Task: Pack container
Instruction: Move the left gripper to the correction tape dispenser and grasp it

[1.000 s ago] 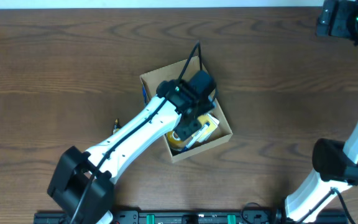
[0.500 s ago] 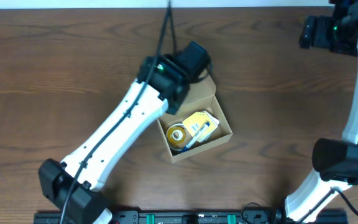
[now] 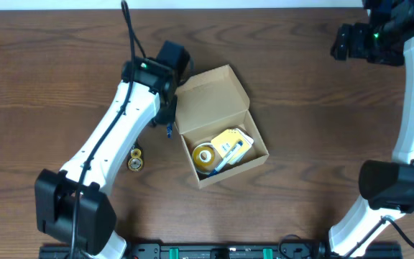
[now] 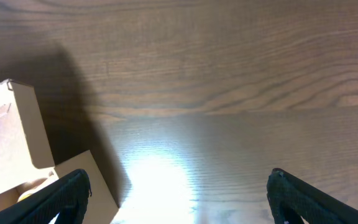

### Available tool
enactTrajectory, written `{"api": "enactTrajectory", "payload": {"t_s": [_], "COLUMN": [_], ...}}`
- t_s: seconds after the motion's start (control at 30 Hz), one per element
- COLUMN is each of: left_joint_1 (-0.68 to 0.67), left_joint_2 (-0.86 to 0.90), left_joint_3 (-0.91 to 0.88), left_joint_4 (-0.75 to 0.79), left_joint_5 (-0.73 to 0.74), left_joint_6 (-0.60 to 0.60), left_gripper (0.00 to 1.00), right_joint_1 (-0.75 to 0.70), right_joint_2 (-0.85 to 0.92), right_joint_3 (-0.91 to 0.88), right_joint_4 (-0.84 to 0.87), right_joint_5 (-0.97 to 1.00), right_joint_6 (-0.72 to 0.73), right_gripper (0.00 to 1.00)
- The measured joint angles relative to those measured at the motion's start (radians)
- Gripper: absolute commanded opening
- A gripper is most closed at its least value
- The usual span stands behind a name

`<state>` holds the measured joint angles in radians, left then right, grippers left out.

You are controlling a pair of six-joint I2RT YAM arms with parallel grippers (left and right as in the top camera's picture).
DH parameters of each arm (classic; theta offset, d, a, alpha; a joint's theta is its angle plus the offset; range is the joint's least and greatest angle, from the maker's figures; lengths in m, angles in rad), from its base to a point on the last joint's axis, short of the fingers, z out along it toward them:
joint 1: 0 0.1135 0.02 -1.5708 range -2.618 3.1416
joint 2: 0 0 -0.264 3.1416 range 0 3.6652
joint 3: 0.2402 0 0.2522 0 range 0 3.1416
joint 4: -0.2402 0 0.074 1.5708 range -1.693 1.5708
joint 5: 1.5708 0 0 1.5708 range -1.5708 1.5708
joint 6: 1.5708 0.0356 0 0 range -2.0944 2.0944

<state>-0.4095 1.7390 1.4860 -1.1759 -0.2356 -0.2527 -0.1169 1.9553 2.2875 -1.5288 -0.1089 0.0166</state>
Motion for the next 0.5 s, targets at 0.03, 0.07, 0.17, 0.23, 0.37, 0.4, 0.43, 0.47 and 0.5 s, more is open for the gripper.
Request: {"api": "enactTrajectory", "payload": {"t_s": [0.03, 0.07, 0.17, 0.23, 0.37, 0.4, 0.43, 0.47, 0.5], "left_joint_1": [0.0, -0.001, -0.002, 0.0, 0.004, 0.008, 0.019, 0.03, 0.044], "left_joint_2": [0.0, 0.0, -0.007, -0.031, -0.132, -0.151, -0.178, -0.189, -0.199], "left_joint_3": [-0.042, -0.082, -0.183, -0.243, -0.35, -0.366, -0.393, -0.409, -0.43], "left_joint_4": [0.024, 0.044, 0.096, 0.129, 0.188, 0.197, 0.222, 0.238, 0.267], "left_joint_5": [0.006, 0.013, 0.027, 0.03, 0.047, 0.054, 0.072, 0.082, 0.103], "left_joint_6": [-0.014, -0.026, -0.06, -0.072, -0.102, -0.108, -0.114, -0.115, -0.117], "left_gripper": [0.35, 0.35, 0.36, 0.4, 0.47, 0.47, 0.47, 0.47, 0.47], "right_joint_1": [0.0, 0.0, 0.0, 0.0, 0.0, 0.0, 0.0, 0.0, 0.002], "right_joint_2": [0.0, 0.0, 0.0, 0.0, 0.0, 0.0, 0.0, 0.0, 0.0], "right_joint_3": [0.0, 0.0, 0.0, 0.0, 0.0, 0.0, 0.0, 0.0, 0.0], "right_joint_4": [0.001, 0.002, 0.006, 0.006, 0.006, 0.005, 0.003, 0.001, -0.002], "right_joint_5": [0.0, 0.0, -0.001, 0.0, -0.001, -0.001, -0.001, 0.0, 0.0], "right_joint_6": [0.0, 0.0, -0.002, -0.002, -0.003, -0.003, -0.003, -0.003, -0.003], "right_gripper": [0.9, 0.9, 0.9, 0.9, 0.9, 0.9, 0.9, 0.89, 0.9]}}
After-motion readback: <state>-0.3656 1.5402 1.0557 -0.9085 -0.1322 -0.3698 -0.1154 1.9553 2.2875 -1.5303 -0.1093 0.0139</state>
